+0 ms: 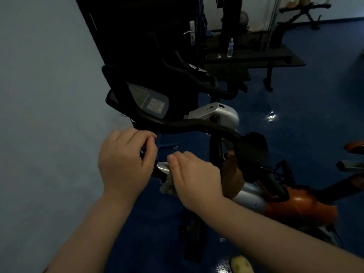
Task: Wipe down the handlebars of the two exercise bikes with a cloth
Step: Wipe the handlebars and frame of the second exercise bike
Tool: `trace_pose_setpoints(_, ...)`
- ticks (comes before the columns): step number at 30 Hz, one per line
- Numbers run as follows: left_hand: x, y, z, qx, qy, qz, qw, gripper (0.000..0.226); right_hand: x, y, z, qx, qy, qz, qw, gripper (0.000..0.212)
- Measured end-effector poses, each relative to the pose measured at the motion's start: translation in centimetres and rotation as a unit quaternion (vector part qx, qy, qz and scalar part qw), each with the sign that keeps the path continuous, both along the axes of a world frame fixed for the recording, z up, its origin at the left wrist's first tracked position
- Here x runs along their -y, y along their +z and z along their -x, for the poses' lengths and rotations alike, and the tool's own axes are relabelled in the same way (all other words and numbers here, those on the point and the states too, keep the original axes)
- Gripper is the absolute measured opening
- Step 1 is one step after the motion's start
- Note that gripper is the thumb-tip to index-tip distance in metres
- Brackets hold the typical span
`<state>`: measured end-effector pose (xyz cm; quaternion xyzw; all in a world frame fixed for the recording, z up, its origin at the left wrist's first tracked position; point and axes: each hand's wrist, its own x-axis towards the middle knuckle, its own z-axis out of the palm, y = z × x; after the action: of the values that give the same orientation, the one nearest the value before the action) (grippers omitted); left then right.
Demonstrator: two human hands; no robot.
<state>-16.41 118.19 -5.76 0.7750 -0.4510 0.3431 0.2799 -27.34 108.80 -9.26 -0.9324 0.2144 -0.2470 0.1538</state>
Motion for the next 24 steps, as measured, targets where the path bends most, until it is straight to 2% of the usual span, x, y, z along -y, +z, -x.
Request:
trace_pose_setpoints(5,-0.1,0.0,0.1,-0.009,0.001,0.017,1.000,0.019,3.3,-3.5,2.3,0.163,0.091,0.057,0.981,0.044)
trace_pose_setpoints(7,-0.1,-0.1,0.3,-0.022,0.004,0.020,1.000,0.018,4.2,-4.5,1.9,0.200,0.096,0.091,0.971,0.045)
trace_pose_setpoints(9,-0.3,-0.2,0.5,-0.039,-0.006,0.029,0.999,0.019,4.3,-5.5,2.0,0.222,0.089,0.085,0.967,0.043)
trace_pose_setpoints(13,-0.5,-1.1,1.6,-0.084,-0.024,0.065,0.994,0.019,3.7,-7.4,3.7,0.232,0.074,-0.009,0.970,0.044)
trace_pose_setpoints(19,-0.1,-4.2,5.1,-0.088,0.026,0.050,0.995,0.045,1.3,-7.2,6.7,0.253,0.006,-0.114,0.961,0.045)
trace_pose_setpoints(22,0.0,-5.8,7.3,-0.162,0.009,0.048,0.986,0.051,1.4,-7.4,9.1,0.230,-0.044,-0.111,0.966,0.044)
trace_pose_setpoints(24,0.0,-6.8,9.2,-0.211,-0.019,0.012,0.977,0.056,1.7,-7.9,11.0,0.200,-0.064,-0.129,0.969,0.044)
